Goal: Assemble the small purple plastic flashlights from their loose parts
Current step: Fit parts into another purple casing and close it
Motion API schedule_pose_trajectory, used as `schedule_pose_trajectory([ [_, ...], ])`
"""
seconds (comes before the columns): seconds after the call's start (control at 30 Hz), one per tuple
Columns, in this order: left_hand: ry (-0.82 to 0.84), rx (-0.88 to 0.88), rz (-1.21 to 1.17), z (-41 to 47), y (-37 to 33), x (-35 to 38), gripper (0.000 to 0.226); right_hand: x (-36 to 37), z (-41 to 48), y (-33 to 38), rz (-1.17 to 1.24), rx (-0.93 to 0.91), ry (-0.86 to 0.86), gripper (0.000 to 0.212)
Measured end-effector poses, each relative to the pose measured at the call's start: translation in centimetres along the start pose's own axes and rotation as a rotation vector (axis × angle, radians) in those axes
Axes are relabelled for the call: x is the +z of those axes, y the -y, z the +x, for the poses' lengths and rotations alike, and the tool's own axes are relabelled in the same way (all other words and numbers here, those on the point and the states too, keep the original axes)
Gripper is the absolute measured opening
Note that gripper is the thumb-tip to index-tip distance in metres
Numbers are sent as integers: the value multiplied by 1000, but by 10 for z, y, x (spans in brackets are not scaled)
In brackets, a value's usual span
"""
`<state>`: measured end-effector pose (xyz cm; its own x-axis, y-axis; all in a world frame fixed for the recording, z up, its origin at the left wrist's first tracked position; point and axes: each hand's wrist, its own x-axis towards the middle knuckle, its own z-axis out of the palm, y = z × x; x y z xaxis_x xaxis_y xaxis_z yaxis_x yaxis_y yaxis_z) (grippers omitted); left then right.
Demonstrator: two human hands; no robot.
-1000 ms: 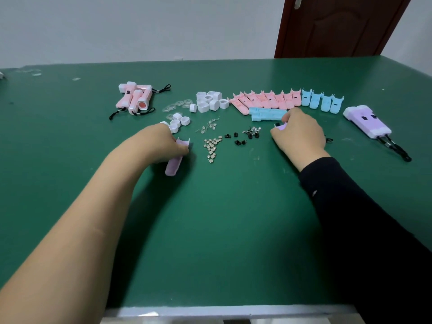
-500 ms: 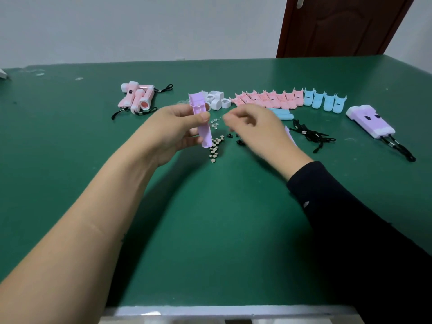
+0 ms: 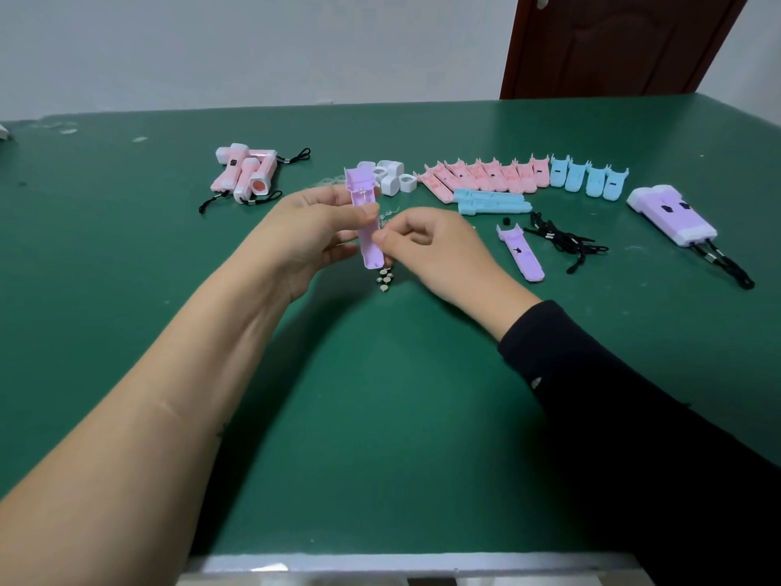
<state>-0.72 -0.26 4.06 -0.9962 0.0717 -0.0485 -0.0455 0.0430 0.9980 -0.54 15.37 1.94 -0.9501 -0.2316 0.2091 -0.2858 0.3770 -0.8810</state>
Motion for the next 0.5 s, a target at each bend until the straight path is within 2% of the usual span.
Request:
schedule_pose_trajectory([
  [0.1, -5, -27, -65, 0, 1, 4, 10, -4, 5, -6, -31, -31, 20, 21],
  [0.2, -69, -103, -176, 3, 4, 8, 11, -22, 17, -20, -165, -18, -151, 15],
  [0.27, -97, -159, -241, 5, 6, 9, 15, -40, 23, -34, -403, 22, -259, 23],
  [0.37, -115, -200, -297, 7, 10, 8, 14, -63, 28, -55, -694, 108, -227, 36],
  [0.5, -88, -228, -351, 9, 11, 7, 11, -70, 32, -60, -773, 96, -161, 32],
])
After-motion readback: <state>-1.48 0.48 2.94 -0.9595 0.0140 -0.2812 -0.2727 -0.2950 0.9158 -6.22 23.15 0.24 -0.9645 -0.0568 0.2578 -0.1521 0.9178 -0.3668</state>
